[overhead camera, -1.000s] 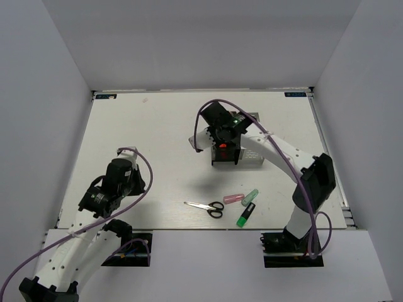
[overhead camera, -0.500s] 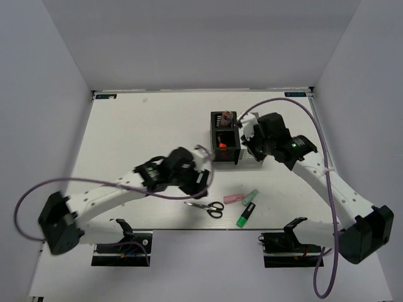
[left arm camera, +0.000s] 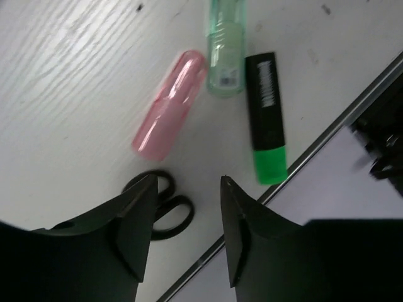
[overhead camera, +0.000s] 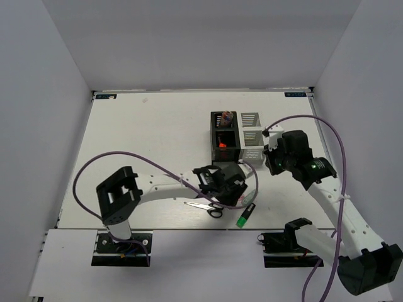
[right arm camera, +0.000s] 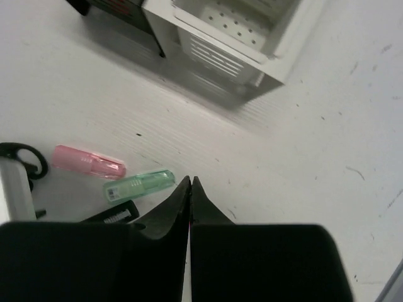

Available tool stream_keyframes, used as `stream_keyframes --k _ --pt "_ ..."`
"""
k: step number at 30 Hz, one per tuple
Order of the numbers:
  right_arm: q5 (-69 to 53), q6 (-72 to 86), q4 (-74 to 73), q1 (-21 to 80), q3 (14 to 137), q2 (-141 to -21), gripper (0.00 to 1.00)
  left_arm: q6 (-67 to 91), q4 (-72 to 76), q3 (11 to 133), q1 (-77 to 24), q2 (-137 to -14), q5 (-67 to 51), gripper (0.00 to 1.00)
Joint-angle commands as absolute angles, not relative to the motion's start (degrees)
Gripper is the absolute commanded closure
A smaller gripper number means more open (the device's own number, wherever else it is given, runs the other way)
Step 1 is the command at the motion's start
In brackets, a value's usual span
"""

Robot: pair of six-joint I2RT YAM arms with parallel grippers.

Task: Sort the stationery into containers
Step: Pick up the pen from the corner of the board.

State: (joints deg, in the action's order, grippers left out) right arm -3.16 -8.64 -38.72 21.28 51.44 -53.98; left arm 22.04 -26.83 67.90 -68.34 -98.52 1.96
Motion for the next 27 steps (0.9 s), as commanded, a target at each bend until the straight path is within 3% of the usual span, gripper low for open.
stream_keyframes --k 1,2,8,27 --pt "1.7 -6.4 -35.4 19.2 49.5 -51.9 1.0 29.3 -27.7 73.2 -72.2 -101.4 8.3 0.43" --pt "2.0 -6.2 -35.1 18.3 49.4 -51.2 1.0 30.6 -27.9 74.9 -72.5 -104.4 8.5 0.38" --pt "0.5 -5.0 -34.5 15.9 47.2 -50.7 0.97 33.2 -27.7 81.2 -74.1 -110.2 7.6 0.35" --pt "-6.9 -3.0 -32.1 10.1 44.8 -50.2 0.9 37.3 -30.5 85.0 -78.0 -118.9 13.3 0.41"
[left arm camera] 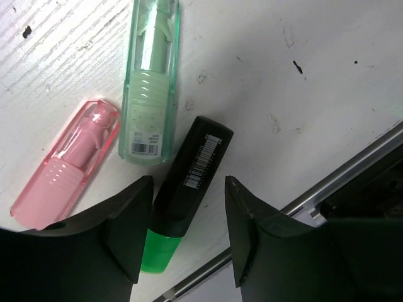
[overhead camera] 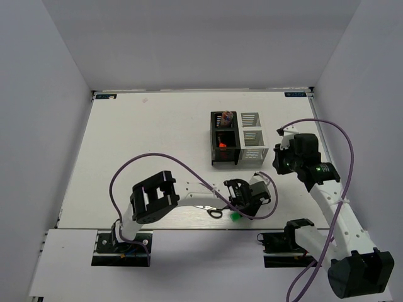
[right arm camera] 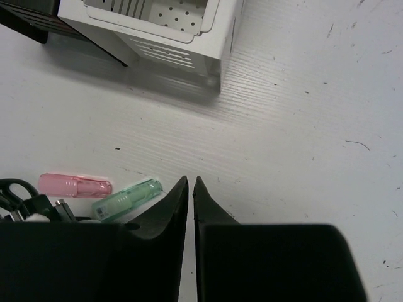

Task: Sort the stationery into containers
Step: Pick up the pen from the corner of the board.

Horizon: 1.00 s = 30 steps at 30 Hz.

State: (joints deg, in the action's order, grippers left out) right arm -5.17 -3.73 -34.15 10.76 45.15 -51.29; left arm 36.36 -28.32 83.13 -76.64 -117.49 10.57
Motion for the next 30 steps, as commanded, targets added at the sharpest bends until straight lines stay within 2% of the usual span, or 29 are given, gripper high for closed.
stream_keyframes --k 1,7,8,11,12,13,14,17,21,25,26,27,28,29,30 --pt "-7.1 -2.9 -32.2 9.8 44.8 -50.0 0.9 37.4 -32.1 85.7 -78.6 -119.8 13.6 0.41" --pt "-7.6 -3.1 -32.1 9.1 44.6 -49.5 0.9 38.4 -36.2 84.2 -79.2 -121.3 16.2 0.51" --pt "-7.7 -2.9 -32.1 8.9 44.6 -49.2 0.89 38.4 -36.5 83.8 -79.4 -121.7 16.8 0.58" --pt "-8.4 -2.9 -32.2 8.5 44.6 -49.1 0.83 38.1 -38.0 81.8 -79.4 -122.8 18.3 0.69" --pt "-8.6 -2.9 -32.3 8.4 44.6 -49.0 0.76 37.9 -38.1 81.7 -79.4 -123.0 18.9 0.73" --pt "-8.7 -2.8 -32.3 8.3 44.6 -49.0 0.74 37.6 -38.5 81.3 -79.5 -123.5 19.9 0.77" --pt "-9.0 -2.9 -32.2 8.2 44.6 -48.9 0.74 37.4 -39.1 81.2 -79.5 -123.7 20.3 0.87" --pt "-9.2 -3.1 -32.3 7.9 44.4 -48.6 0.74 36.5 -40.1 81.2 -79.1 -123.0 20.2 1.0" --pt "-9.5 -3.3 -32.1 7.6 44.3 -48.4 0.78 32.4 -41.2 84.2 -78.8 -115.4 18.7 1.0" --pt "-10.4 -3.5 -32.3 7.4 44.0 -48.5 0.5 28.7 -42.4 86.6 -77.1 -106.3 19.6 1.0" --pt "-10.5 -3.7 -32.1 7.5 43.9 -48.5 0.48 28.2 -42.3 86.1 -76.6 -104.8 19.6 1.0" --pt "-10.8 -4.0 -32.3 7.4 43.7 -48.5 0.53 27.2 -40.9 85.7 -75.1 -101.9 19.8 1.0" --pt "-10.8 -4.2 -32.2 7.4 43.9 -48.4 0.67 26.8 -39.9 83.6 -73.5 -98.9 21.3 1.0" --pt "-11.1 -4.2 -31.9 7.3 43.5 -48.3 1.0 26.4 -39.1 83.1 -71.5 -97.5 21.7 1.0" --pt "-11.4 -4.3 -31.8 7.4 43.3 -48.4 1.0 26.2 -37.5 82.5 -70.2 -96.3 21.8 1.0"
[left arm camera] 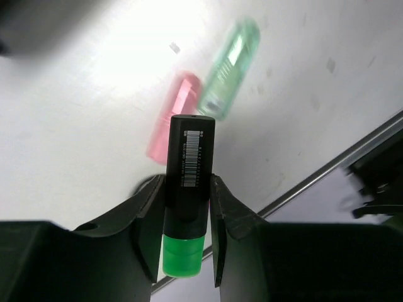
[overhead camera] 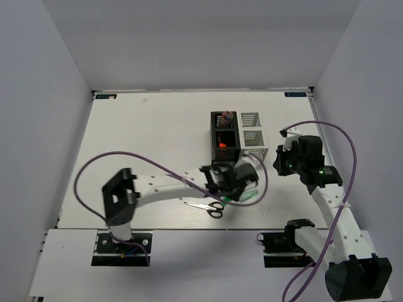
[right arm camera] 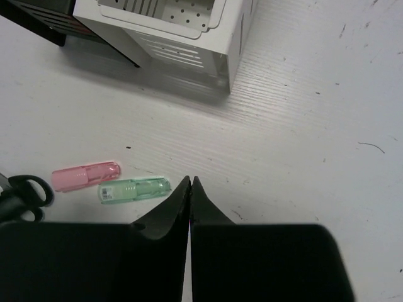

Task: Sort the stationery into containers
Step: Pick up the pen from the corner of the board, then place the pen in the storage box.

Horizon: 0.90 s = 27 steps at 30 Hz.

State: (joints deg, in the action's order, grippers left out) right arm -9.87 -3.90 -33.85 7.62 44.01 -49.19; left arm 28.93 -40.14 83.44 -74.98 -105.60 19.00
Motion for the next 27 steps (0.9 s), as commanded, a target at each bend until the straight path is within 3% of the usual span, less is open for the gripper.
stream_keyframes --k 1,6,11,17,27 --pt "-12.2 -4.4 -31.8 7.4 43.2 -48.4 1.0 26.1 -36.8 81.7 -68.8 -93.3 19.8 1.0" --pt "-14.5 -5.1 -31.9 7.6 42.8 -48.6 1.0 22.4 -26.7 78.0 -60.1 -88.0 15.7 1.0" --pt "-17.4 -5.6 -32.1 7.7 42.4 -49.6 1.0 10.7 -3.3 72.0 -57.4 -86.6 14.8 1.0" --pt "-19.4 -6.5 -31.9 7.6 42.1 -49.7 1.0 4.1 7.4 75.4 -53.0 -92.5 6.6 1.0" --pt "-20.7 -7.1 -32.2 7.8 41.5 -49.3 1.0 7.0 21.2 71.9 -48.2 -98.3 5.3 1.0"
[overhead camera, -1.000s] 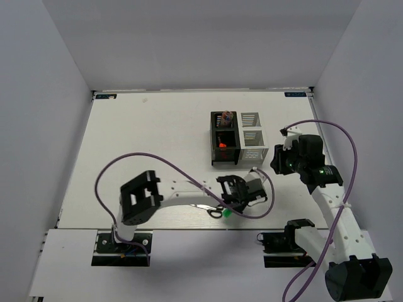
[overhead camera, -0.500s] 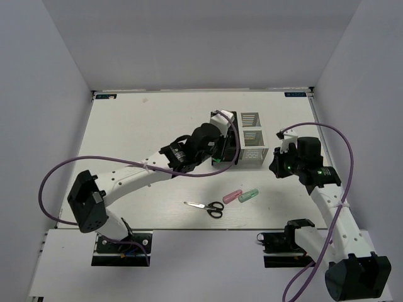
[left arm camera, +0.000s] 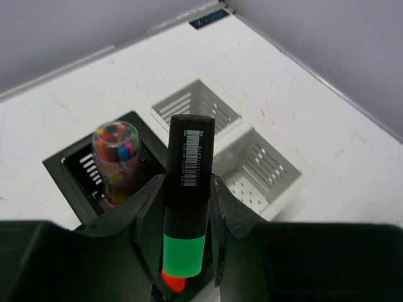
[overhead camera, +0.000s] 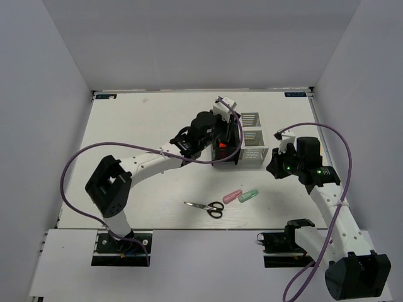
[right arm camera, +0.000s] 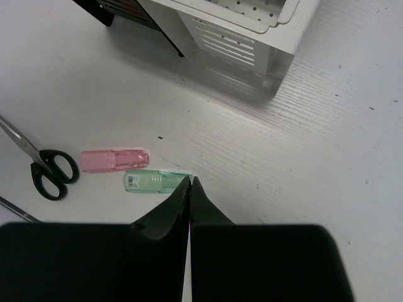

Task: Sort the stationery into containers
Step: Place the pen in the storage box.

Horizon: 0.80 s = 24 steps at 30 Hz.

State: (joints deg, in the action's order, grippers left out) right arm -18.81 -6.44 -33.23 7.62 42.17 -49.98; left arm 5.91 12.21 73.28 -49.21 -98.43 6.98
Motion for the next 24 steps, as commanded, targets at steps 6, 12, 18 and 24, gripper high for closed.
stream_keyframes --k 6,12,18,24 --pt "-20.9 -7.5 -31.9 7.8 41.4 -50.1 1.0 14.5 30.1 69.6 -44.2 -102.1 1.5 1.0" --pt "-21.2 -7.8 -31.9 7.7 41.4 -50.0 1.0 19.9 38.8 67.6 -42.9 -106.5 -0.8 1.0" --pt "-21.2 -8.1 -32.1 7.8 41.2 -50.0 0.99 22.1 39.5 67.3 -42.4 -108.4 -1.2 0.69" --pt "-21.8 -8.3 -32.1 7.6 41.3 -50.3 0.79 21.5 39.1 65.4 -42.4 -107.1 -1.4 0.39"
